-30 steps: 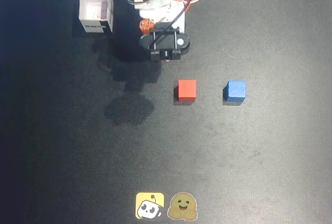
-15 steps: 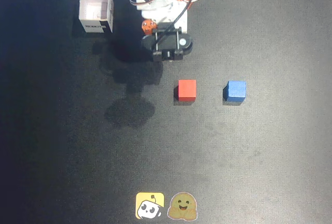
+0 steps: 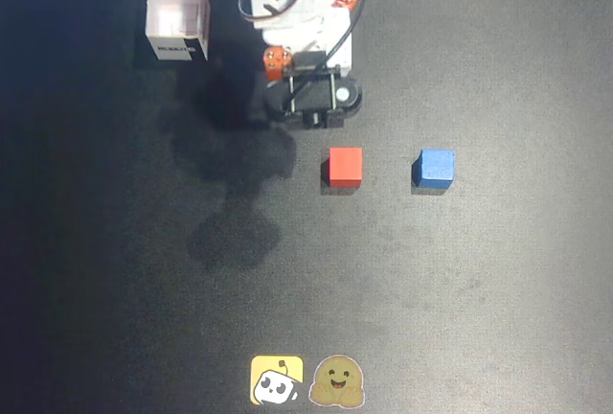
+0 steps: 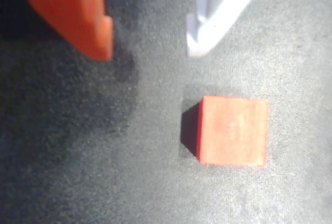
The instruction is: Put the red cube on top of the blue cube.
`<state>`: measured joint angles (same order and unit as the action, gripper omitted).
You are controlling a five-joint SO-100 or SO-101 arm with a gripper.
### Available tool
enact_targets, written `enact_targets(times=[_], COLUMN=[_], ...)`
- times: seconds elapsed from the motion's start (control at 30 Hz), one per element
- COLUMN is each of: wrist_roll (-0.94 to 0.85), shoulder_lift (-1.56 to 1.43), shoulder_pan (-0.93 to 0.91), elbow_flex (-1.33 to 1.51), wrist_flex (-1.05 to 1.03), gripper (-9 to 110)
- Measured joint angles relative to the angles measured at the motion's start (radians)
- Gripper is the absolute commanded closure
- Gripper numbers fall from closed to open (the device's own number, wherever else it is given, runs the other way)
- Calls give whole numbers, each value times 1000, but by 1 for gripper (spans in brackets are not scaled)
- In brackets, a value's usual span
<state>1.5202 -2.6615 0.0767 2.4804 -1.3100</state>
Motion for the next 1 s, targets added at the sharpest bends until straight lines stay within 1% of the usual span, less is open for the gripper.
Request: enact_targets(times=[0.27, 0.33, 0.4, 0.53, 0.6, 0.67, 1.0], wrist_roll=[26, 41, 40, 75, 87, 101, 167], shoulder_lift=[104, 121, 135, 150, 156, 169, 249], shoulder_pan=[18, 18, 32, 46, 64, 80, 129], elbow_flex=[-146, -173, -199, -238, -244, -245, -245], wrist_flex=[-78, -95, -114, -140, -140, -138, -83], gripper=[90, 89, 85, 85, 85, 78, 78])
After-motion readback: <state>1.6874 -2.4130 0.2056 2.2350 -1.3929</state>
